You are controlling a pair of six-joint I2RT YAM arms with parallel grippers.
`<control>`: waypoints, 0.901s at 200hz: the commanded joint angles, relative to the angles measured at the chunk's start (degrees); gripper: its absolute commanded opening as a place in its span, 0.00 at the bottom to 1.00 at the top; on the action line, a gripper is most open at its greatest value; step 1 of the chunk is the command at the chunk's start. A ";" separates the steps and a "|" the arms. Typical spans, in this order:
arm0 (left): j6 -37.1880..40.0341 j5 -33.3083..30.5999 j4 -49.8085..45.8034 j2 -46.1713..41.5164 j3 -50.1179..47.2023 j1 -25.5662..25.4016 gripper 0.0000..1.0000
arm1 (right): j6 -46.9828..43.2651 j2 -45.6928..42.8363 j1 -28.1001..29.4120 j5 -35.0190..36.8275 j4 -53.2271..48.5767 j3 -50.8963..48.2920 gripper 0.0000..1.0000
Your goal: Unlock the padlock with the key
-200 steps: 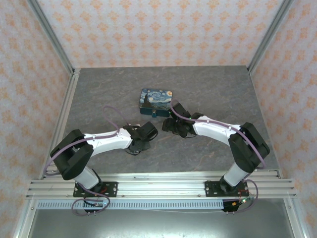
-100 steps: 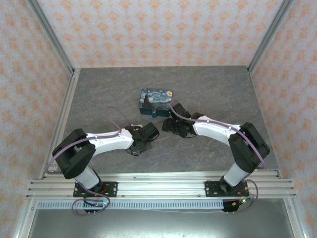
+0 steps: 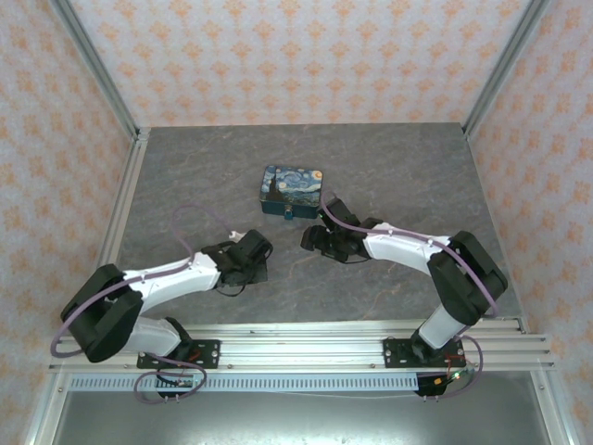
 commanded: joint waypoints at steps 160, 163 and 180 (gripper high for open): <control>23.74 10.57 4.73 -21.44 -0.51 1.71 0.00 | -1.86 -11.13 -0.19 -19.92 -4.71 6.67 0.55; 23.92 10.69 4.73 -21.59 -0.37 1.71 0.00 | -2.24 -11.49 -0.19 -20.03 -5.43 7.28 0.54; 24.69 11.92 4.69 -21.99 0.89 1.67 0.00 | -4.01 -12.41 -0.19 -20.95 -7.60 9.36 0.51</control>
